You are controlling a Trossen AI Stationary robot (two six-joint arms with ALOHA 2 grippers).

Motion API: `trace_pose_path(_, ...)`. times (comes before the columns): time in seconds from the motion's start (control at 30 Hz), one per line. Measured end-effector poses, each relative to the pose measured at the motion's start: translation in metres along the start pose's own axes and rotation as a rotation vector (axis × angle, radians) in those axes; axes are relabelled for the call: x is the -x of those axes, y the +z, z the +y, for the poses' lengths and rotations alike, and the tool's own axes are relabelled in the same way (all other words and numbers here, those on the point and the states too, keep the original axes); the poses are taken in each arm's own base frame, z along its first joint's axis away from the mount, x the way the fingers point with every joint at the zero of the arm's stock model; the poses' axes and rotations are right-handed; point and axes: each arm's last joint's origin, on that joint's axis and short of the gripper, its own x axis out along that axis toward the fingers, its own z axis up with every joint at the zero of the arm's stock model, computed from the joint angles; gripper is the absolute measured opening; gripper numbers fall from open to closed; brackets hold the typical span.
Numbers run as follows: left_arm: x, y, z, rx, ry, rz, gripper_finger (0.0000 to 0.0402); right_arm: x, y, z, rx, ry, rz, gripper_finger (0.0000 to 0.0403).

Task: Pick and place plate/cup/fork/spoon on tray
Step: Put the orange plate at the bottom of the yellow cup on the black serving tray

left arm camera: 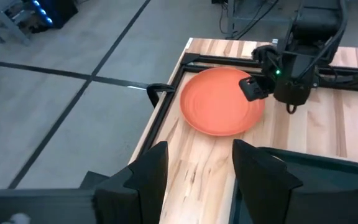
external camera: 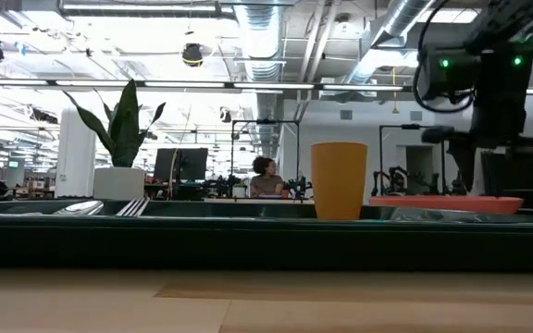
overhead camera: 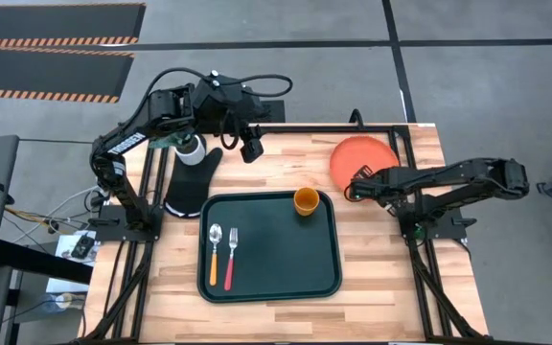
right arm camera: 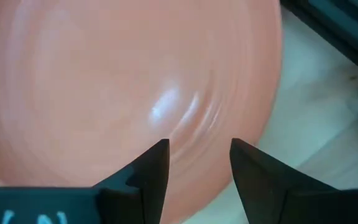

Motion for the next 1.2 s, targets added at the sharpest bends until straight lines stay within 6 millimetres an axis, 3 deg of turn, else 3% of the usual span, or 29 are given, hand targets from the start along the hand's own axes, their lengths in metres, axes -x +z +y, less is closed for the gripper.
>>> trace_pose_path(0.23, -0.001, 0.0, 0.003, -0.006, -0.024, 0.0, 0.0169, 0.009, -0.002, -0.003, 0.025, -0.047, 0.011, 0.0194)
trace_pose_path(0.6, -0.003, -0.001, 0.014, -0.003, -0.051, 0.002, 0.0169, -0.027, -0.009, 0.008, -0.036, -0.183, -0.035, 0.0185)
trace_pose_path(0.7, -0.004, -0.002, 0.019, 0.005, -0.037, 0.004, 0.0169, -0.034, -0.01, 0.014, -0.049, -0.175, -0.027, 0.0153)
trace_pose_path(0.87, -0.005, -0.003, 0.026, 0.016, -0.021, 0.008, 0.0169, -0.04, -0.013, 0.022, -0.024, -0.113, -0.042, 0.0025)
trace_pose_path(1.03, -0.003, -0.004, 0.032, 0.034, -0.105, 0.001, 0.0169, -0.037, -0.012, 0.027, -0.036, -0.029, -0.042, 0.0013)
trace_pose_path(1.2, 0.006, -0.005, 0.044, 0.107, -0.199, -0.023, 0.0169, -0.014, 0.003, 0.042, -0.042, 0.159, -0.133, 0.0006)
